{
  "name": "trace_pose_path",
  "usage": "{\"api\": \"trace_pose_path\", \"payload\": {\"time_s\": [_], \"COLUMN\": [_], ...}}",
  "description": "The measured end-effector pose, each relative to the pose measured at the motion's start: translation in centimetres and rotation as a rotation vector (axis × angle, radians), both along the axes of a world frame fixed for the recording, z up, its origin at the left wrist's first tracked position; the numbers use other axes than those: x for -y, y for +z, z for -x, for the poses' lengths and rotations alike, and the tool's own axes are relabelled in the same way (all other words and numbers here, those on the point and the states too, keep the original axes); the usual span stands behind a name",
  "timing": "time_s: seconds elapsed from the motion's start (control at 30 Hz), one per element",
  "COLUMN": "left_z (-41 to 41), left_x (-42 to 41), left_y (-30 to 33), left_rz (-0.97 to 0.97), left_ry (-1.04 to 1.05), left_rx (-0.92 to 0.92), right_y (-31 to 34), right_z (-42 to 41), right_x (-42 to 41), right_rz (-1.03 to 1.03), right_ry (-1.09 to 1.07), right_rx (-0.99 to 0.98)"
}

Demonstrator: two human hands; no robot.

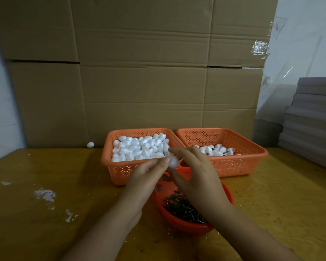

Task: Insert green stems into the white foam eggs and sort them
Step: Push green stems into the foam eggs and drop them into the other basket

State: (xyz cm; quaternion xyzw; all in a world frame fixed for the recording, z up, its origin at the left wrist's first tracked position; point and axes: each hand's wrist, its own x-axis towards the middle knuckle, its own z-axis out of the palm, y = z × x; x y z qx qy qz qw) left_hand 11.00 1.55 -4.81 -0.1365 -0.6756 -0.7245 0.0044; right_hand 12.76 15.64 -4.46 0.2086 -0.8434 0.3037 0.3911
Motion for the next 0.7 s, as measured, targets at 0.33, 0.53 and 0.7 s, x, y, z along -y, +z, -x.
{"api": "trace_pose_path", "payload": {"time_s": [0.33, 0.53, 0.7], "left_z": [0.07, 0.3, 0.61], "left_x": [0.22, 0.08, 0.1], "left_y": [0.0, 0.15, -0.03], "left_rz": [0.05, -0.039, -0.061], "left_ry": [-0.061, -0.07, -0.088], "left_rx": [0.008, 0.093, 0.112], "right_y": [0.02, -0.06, -0.03], "right_z": [-0.05, 0.05, 0.09], "right_x": [-0.04, -0.14, -0.27], "right_rz": [0.02, 0.106, 0.132], "right_ry": [0.048, 0.077, 0.106], "right_rx": [0.011, 0.104, 0.14]}}
